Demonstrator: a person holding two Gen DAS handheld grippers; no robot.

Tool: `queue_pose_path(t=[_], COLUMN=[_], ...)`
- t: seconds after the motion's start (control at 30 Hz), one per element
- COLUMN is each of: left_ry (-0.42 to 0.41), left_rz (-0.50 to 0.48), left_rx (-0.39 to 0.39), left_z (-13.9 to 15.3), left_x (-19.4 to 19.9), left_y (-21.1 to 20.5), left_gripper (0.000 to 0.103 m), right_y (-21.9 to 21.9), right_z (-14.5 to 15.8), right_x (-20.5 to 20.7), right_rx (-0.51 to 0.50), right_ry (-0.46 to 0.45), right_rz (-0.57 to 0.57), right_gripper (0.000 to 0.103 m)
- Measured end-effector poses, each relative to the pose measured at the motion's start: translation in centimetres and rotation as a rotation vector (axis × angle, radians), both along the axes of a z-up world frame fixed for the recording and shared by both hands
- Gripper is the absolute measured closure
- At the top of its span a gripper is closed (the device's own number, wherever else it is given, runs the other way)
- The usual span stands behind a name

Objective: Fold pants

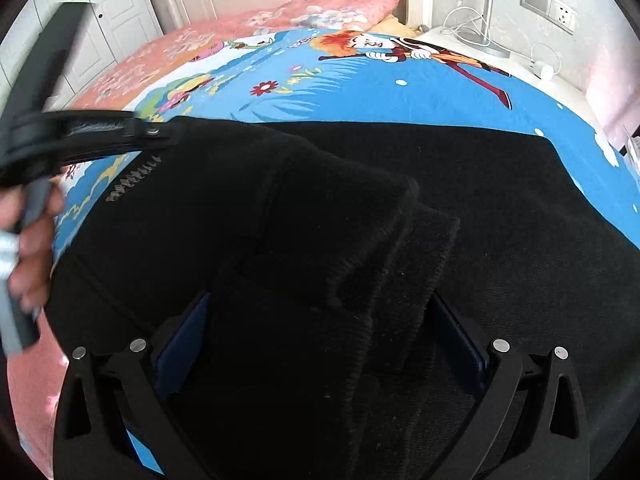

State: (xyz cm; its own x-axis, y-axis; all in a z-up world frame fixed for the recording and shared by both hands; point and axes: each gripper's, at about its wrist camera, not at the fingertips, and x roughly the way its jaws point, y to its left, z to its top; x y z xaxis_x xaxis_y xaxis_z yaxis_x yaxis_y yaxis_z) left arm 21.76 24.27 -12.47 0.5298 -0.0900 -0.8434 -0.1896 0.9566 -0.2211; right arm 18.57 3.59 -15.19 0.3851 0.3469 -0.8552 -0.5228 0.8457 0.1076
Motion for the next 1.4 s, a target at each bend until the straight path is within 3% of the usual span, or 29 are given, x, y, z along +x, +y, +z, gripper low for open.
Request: queue_pose_path(t=[0.1,0.17,0.23,0.3,0.43,0.53,0.57,0.63,0.7,0.8,0.87,0.93,1.1,1.17,1.4], left_ry=[0.018,-0.018,-0.119,-0.169,-0.244,-0.214,-0.191,-0.196,-0.201,-0.235,-0.271,-0.290,-0.295,-0.284,-0.327], left_rz=[-0.001,0.029,0.077,0.145,0.220,0.223,0.210,0.231,0.243,0.222,0.197,0.184,0.155,0.152,0.155], left_rx=[-0.058,-0.099,-0.127,-0.149,-0.204,-0.260,-0.261,-0.270,-0.296,-0.329,-0.395,-0.395,-0.434,-0.439,-0.440], left_z=[0.3,1.1,2.5,2.9,2.1,-0.5,-1.4,-2.4,-2.4,-2.2,-2.5,-2.6,-3.6,-4.4,-4.3], left_x=[0.9,-0.2,-3.6,-7.1,-14.3,-17.1,-17.2,-17.4,-17.3,-17.7,-18.2,-18.6,-19.5,-19.5,-19.6], left_y=[1.1,1.8,2.7,3.4,3.4,2.9,2.7,2.8,3.3,3.6,3.7,3.3,2.8,2.5,1.8], left_gripper=[0.086,0.086,0.076,0.068,0.067,0.067,0.067,0.057,0.055,0.056,0.056,0.054,0.043,0.041,0.042], right_y=[0.3,0.3,0.2,0.1,0.3,0.3,0.4,0.3,-0.5,0.0,1.0,1.7,3.8,3.5,2.9], right_z=[-0.1,-0.1,-0.1,-0.1,-0.1,-0.1,-0.1,0.4,2.0,5.5,6.3,6.0,2.2,1.2,0.6], right_x=[-0.5,-0.6,-0.6,-0.5,-0.4,-0.3,-0.2,0.3,0.8,0.8,1.6,3.0,6.0,6.1,5.4], right_rx=[-0.009,-0.013,-0.007,-0.006,-0.006,-0.010,-0.014,-0.018,0.032,0.048,0.029,0.043,-0.115,-0.114,-0.107], right_ry=[-0.018,-0.029,-0.028,-0.027,-0.023,-0.015,-0.008,0.029,0.055,-0.063,-0.111,-0.097,-0.107,-0.136,-0.188], right_rz=[-0.004,-0.005,0.001,0.000,0.000,-0.003,-0.001,0.001,-0.026,-0.005,0.001,-0.010,-0.011,-0.029,-0.069], right_gripper=[0.004,0.004,0.004,0.004,0.004,0.004,0.004,0.006,0.011,0.012,0.013,0.025,0.033,0.023,0.014])
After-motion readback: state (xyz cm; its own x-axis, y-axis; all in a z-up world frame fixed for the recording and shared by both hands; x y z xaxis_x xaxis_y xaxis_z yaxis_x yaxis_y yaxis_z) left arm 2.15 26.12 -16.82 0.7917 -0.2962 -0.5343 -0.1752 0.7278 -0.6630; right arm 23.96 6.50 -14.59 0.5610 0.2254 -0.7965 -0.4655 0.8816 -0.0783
